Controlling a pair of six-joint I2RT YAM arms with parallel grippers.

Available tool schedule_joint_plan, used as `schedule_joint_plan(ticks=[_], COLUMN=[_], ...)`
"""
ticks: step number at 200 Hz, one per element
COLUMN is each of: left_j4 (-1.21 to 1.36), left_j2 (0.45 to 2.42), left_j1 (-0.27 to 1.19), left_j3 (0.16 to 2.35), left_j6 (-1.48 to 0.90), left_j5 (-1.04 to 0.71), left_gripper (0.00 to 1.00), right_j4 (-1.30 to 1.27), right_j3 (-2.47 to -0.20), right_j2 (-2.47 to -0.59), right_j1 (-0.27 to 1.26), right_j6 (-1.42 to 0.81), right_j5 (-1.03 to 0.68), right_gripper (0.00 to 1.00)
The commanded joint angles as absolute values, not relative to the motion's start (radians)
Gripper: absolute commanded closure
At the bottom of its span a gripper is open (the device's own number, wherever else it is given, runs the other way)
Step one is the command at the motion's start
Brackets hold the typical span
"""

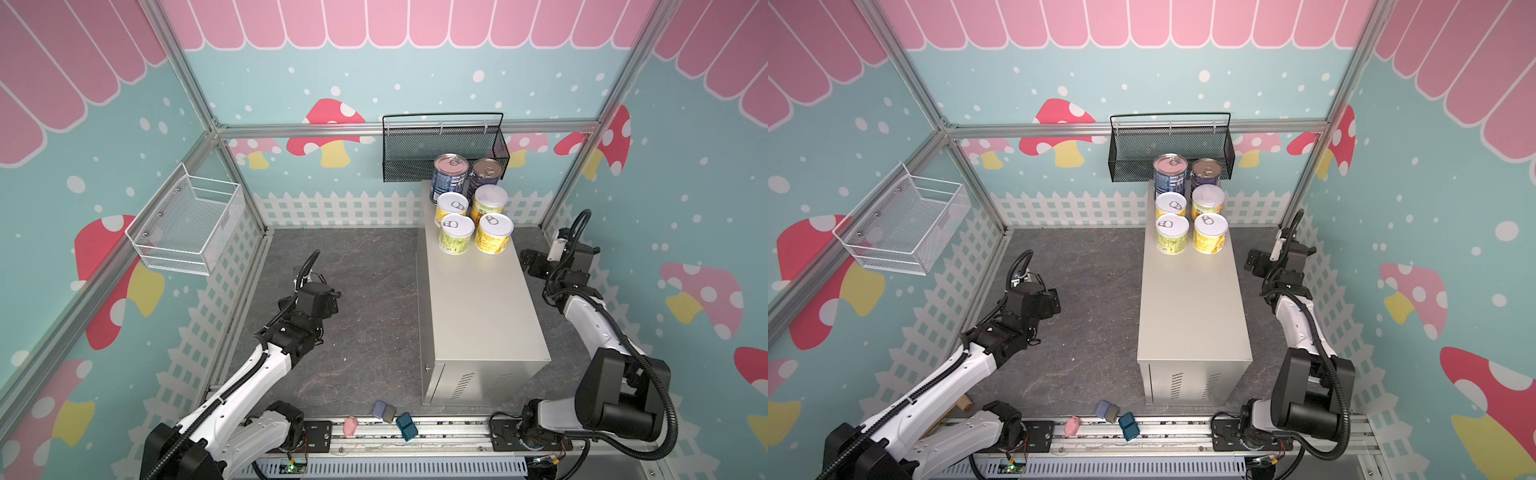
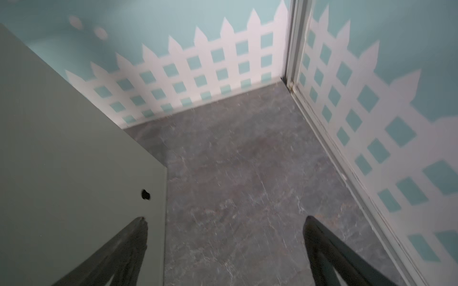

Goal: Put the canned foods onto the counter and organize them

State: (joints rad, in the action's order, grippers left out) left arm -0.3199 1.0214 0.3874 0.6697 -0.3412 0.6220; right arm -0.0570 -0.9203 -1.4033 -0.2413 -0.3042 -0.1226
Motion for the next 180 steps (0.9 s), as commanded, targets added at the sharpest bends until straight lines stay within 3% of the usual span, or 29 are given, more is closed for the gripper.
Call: schedule_joint_plan(ticks=[1,70,95,180], left_j4=[-0.049,0.344,0.529,0.652], left_j2=[1.071,1.334,1.369,1.437], left_j1=[0.384,0.331,0.274,0.168], left_j3=[0.59,0.559,0.46,0.475], left_j6=[-0.346,-0.129,-0.119,-0.011], left_j5=[0.773,0.907,0.862,0.637], left_gripper=[0.01,0.0,0.0,0.0], right_j4=[-0.188,-0.307,-0.424,-0.715], right_j3=[-0.837,-0.709,-0.636,-0.474], right_j2=[-1.415,-1.497,-1.503,-1.496], right_j1=[-0.23,-0.169,-0.154,-0.088], right_j6=[-0.317,-0.271,-0.272,-0.217], right_j5=[-0.035,0.112,0.134,0.337], right_gripper=[0.0,0.0,0.0,0.01])
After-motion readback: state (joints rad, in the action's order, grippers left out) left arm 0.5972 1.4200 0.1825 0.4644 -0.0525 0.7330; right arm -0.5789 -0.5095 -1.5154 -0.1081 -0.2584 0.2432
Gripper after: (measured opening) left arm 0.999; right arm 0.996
